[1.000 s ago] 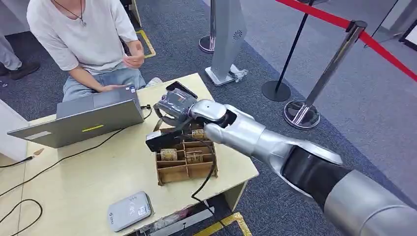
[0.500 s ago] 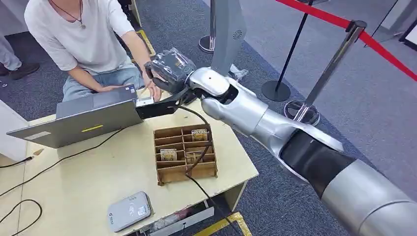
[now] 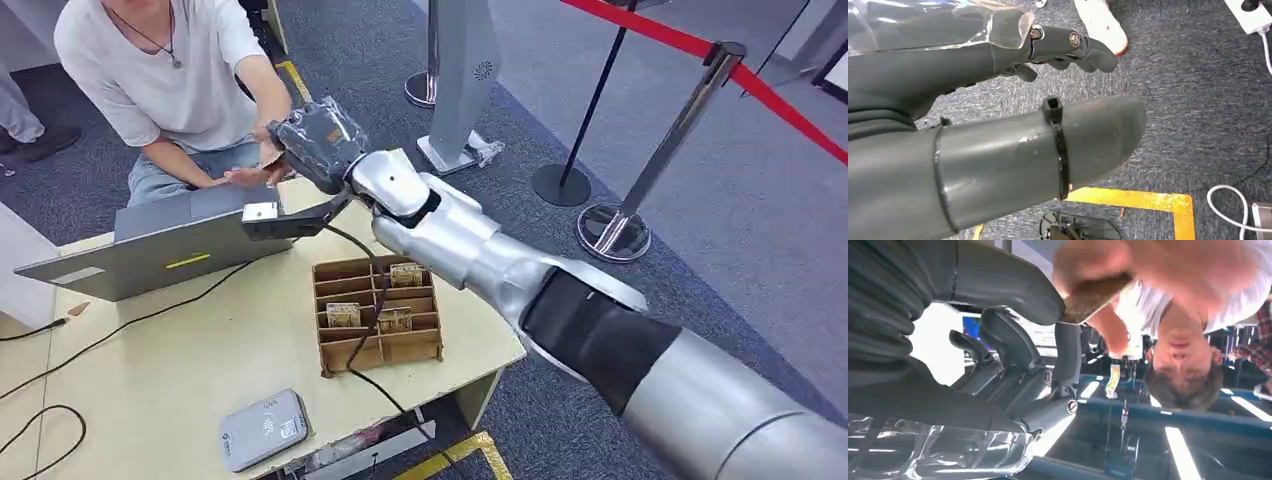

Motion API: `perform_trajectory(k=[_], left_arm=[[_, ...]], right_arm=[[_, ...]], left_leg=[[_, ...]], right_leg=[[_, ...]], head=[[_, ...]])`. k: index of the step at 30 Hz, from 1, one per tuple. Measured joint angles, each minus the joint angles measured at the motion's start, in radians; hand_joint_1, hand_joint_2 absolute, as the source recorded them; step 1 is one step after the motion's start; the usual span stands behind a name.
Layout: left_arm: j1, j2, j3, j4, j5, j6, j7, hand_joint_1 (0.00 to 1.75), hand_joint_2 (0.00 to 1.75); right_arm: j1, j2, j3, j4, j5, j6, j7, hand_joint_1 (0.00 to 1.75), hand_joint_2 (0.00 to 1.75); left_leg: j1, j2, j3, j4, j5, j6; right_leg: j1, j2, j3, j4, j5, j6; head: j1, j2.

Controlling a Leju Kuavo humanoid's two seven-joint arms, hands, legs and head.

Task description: Pass the card to the sensor for recognition and then transmit it.

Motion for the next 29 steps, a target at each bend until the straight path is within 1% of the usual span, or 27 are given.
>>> perform_trajectory(k=[1, 5, 8, 18, 24, 29], left_arm=[[0.000, 0.000, 0.000, 0.000, 0.002, 0.000, 0.000, 0.00, 0.00], [0.001, 0.000, 0.000, 0.000, 0.021, 0.008, 0.000, 0.00, 0.00], [0.001, -0.002, 0.000, 0.000, 0.026, 0.013, 0.000, 0.00, 0.00], [0.002, -0.002, 0.000, 0.000, 0.033, 0.018, 0.000, 0.00, 0.00], [0.004, -0.002, 0.002, 0.000, 0.042, 0.024, -0.001, 0.00, 0.00], [0.008, -0.002, 0.003, 0.000, 0.058, 0.027, -0.002, 0.00, 0.00]], right_arm=[[0.000, 0.010, 0.000, 0.015, 0.001, -0.002, 0.004, 0.00, 1.75], [0.000, 0.042, 0.000, 0.066, 0.020, -0.001, 0.013, 0.00, 1.75], [-0.001, 0.056, 0.000, 0.090, 0.020, 0.000, 0.015, 0.00, 1.75], [-0.009, 0.080, -0.016, 0.129, 0.028, -0.002, 0.009, 0.00, 1.75], [0.002, 0.084, -0.045, 0.115, -0.021, -0.016, -0.044, 0.00, 1.75], [0.086, 0.074, -0.085, -0.007, -0.089, -0.007, -0.094, 0.00, 1.75]], left_leg=[[0.000, 0.000, 0.000, 0.000, 0.000, 0.000], [0.000, 0.000, 0.000, 0.000, 0.000, 0.000], [0.000, 0.000, 0.000, 0.000, 0.000, 0.000], [0.000, 0.000, 0.000, 0.000, 0.000, 0.000], [0.000, 0.000, 0.000, 0.000, 0.000, 0.000], [0.000, 0.000, 0.000, 0.000, 0.000, 0.000]], right_leg=[[0.000, 0.000, 0.000, 0.000, 0.000, 0.000], [0.000, 0.000, 0.000, 0.000, 0.000, 0.000], [0.000, 0.000, 0.000, 0.000, 0.000, 0.000], [0.000, 0.000, 0.000, 0.000, 0.000, 0.000], [0.000, 0.000, 0.000, 0.000, 0.000, 0.000], [0.000, 0.000, 0.000, 0.000, 0.000, 0.000]], head=[[0.000, 0.000], [0.000, 0.000], [0.000, 0.000], [0.000, 0.000], [0.000, 0.000], [0.000, 0.000]])
